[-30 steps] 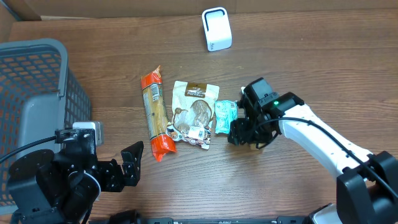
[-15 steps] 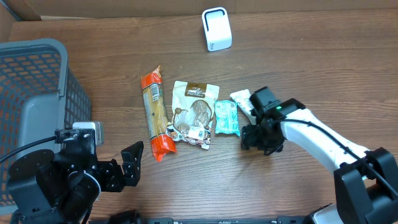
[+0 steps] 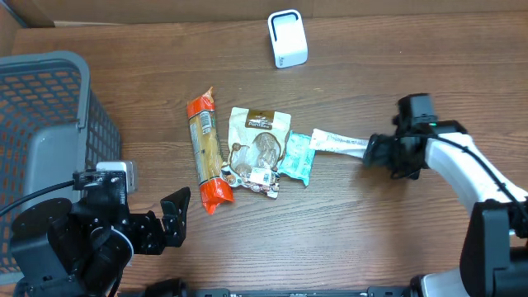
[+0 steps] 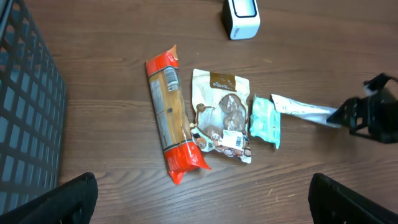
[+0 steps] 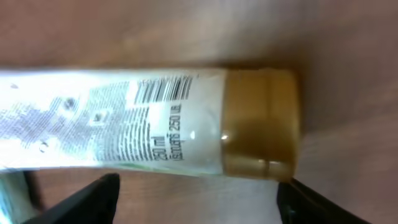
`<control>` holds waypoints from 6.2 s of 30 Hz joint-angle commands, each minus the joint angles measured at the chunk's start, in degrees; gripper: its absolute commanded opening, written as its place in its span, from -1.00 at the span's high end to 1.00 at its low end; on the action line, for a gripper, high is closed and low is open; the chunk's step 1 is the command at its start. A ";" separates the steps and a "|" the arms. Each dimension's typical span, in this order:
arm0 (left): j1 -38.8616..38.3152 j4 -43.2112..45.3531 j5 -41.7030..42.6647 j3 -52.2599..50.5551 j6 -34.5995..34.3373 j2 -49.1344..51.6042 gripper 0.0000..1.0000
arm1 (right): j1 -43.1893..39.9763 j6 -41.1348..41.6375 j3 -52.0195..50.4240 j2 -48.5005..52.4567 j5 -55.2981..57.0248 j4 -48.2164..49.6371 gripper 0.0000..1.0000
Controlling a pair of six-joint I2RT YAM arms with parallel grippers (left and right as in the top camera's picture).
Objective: Scan the item barcode
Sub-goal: 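Grasp the Pantene tube with the right gripper and adjust its grip, then lift the tube and hold its barcode against the white scanner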
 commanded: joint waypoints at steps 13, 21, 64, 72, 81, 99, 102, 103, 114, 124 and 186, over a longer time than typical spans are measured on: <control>0.20 0.17 -0.37 0.63 0.85 -0.02 -0.99 | 0.96 28.92 0.61 0.31 -12.20 4.33 -1.00; 0.20 0.17 -0.37 0.63 0.85 -0.02 -0.99 | 8.50 40.44 -2.62 0.31 2.08 11.69 -0.81; 0.20 0.17 -0.37 0.63 0.85 -0.02 -0.99 | -5.90 -24.15 10.45 7.15 -26.95 -7.50 -0.59; 0.20 0.17 -0.37 0.63 0.87 -0.02 -1.00 | -4.09 -29.14 6.16 7.28 -27.78 -4.55 -0.68; 0.20 0.17 -0.37 0.63 0.85 -0.02 -0.98 | -2.84 -29.11 -0.33 7.32 -29.46 1.16 -0.66; 0.20 0.17 -0.37 0.63 0.85 -0.02 -0.99 | 2.12 -19.67 -7.17 7.82 -26.80 14.03 -0.38; 0.20 0.17 -0.37 0.63 0.85 -0.02 -0.99 | 4.11 -15.08 -7.17 7.82 -20.68 15.19 -0.31; 0.20 0.17 -0.37 0.63 0.85 -0.02 -0.99 | 4.35 -14.60 -7.17 7.82 -20.06 15.41 -0.23; 0.20 0.17 -0.37 0.63 0.85 -0.02 -0.99 | 4.42 -13.81 -6.95 7.80 -27.28 15.23 0.93; 0.20 0.17 -0.37 0.63 0.85 -0.02 -0.99 | 4.44 -14.14 3.21 6.40 -39.32 5.25 0.93; 0.20 0.17 -0.37 0.63 0.85 -0.02 -0.99 | 21.57 -72.94 39.58 35.91 40.41 54.47 0.93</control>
